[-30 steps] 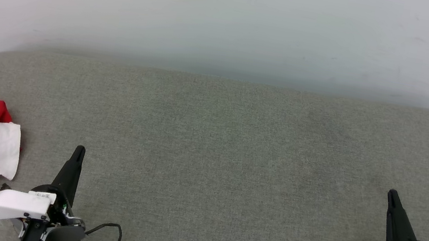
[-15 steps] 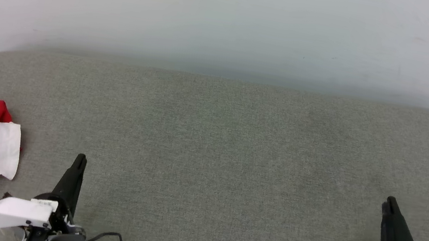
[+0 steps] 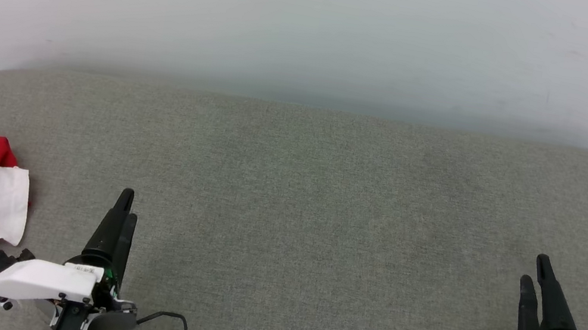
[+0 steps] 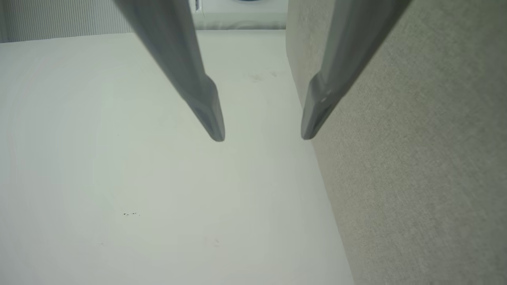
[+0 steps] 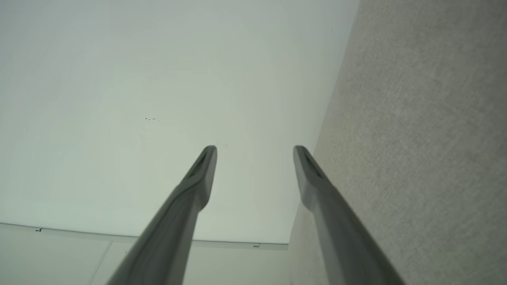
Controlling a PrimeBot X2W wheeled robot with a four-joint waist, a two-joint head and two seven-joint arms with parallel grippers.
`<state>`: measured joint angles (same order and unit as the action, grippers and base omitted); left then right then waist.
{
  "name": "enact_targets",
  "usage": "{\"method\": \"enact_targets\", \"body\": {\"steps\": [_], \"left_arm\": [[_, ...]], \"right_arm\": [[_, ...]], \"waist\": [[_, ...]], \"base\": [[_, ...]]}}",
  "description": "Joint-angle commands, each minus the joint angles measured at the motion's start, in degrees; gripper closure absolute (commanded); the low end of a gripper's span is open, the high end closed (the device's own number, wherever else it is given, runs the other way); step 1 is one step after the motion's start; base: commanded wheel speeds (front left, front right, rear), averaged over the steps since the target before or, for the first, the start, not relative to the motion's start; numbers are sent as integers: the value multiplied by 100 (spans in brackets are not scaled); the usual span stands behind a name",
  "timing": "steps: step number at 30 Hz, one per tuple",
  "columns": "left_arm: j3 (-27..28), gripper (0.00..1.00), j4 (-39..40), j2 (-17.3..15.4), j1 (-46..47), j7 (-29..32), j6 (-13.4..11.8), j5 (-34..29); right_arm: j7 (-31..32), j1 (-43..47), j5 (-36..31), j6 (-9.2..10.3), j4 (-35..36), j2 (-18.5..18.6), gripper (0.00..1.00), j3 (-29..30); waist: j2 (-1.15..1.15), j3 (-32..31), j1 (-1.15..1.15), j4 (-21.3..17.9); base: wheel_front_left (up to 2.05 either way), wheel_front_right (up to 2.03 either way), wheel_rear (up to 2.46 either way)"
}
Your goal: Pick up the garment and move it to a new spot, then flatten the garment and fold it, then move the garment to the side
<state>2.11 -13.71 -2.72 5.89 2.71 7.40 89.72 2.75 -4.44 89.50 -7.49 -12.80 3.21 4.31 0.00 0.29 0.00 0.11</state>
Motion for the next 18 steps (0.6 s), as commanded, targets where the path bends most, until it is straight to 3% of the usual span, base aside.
{"method": "enact_targets", "body": {"steps": [1,9,18], "left_arm": [[-46,0,141,-15,181,-65,9,-109],[-165,0,294,-15,176,-262,9,-721],[-341,0,377,-16,176,-465,10,-1766]], "right_arm": [[-63,-126,-96,-1,148,66,0,-45],[-268,-120,-734,-1,278,142,0,-148],[-473,-69,-2154,-1,364,164,0,-160]], "waist": [[0,-1,0,2],[0,-9,0,8],[0,-24,0,17]], "base": [[0,0,0],[0,0,0],[0,0,0]]}}
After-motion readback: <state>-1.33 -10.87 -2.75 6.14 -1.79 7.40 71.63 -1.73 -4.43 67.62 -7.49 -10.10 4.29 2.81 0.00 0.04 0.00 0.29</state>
